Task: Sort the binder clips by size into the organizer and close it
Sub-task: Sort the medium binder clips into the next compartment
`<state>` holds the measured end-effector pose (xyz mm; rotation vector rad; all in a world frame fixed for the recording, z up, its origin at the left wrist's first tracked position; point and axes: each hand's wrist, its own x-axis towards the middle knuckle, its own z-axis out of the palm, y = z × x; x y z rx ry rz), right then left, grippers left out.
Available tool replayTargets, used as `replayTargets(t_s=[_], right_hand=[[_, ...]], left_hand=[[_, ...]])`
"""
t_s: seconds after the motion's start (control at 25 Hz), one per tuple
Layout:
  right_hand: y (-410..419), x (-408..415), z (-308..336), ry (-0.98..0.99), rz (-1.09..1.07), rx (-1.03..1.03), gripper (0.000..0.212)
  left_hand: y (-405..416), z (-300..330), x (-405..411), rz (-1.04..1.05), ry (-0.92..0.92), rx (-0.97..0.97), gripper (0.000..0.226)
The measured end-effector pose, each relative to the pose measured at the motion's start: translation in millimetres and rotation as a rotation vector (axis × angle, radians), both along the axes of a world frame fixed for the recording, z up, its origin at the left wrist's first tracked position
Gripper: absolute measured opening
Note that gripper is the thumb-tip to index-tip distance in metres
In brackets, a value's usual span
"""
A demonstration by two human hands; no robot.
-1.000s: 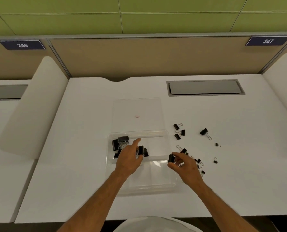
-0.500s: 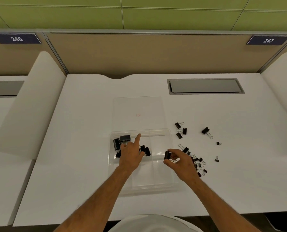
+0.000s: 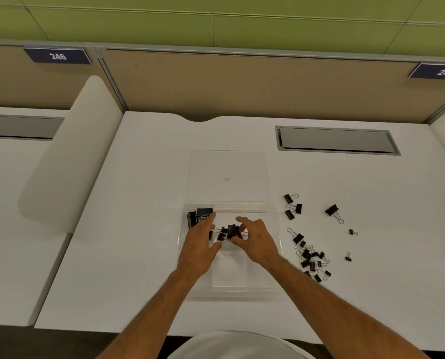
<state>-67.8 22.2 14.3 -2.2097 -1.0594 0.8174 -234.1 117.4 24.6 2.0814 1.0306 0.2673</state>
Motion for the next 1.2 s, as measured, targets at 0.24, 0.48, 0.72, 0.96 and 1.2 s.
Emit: replayTargets(t_s=[0.24, 0.48, 0.72, 0.96, 1.2], right_hand=[[-8.5, 6.6, 2.1, -0.012, 0.005, 0.080, 0.067], [-68.2, 26.6, 8.0, -0.046, -0.105, 0.152, 0.061], [-127.4, 49.9, 13.2, -0.017, -0.272, 0.146, 0.056], [-168.6, 94.9, 7.2, -0.040, -0.383, 0.115, 0.052], [-178.1, 173.3, 4.6, -0.090, -0.291, -0.076, 0.062]], left_hand=[[-6.0, 3.2, -1.5, 0.011, -0.029, -0.020, 0.070], [-21.5, 4.2, 22.1, -0.075, -0.012, -0.004, 0.061], [-51.3, 6.9, 58.3, -0.188, -0.028, -0.013, 0.059], [-77.7, 14.2, 89.9, -0.258, -0.018, 0.016, 0.059], [-96.1, 10.3, 107.9, -0.201, 0.036, 0.077, 0.062]])
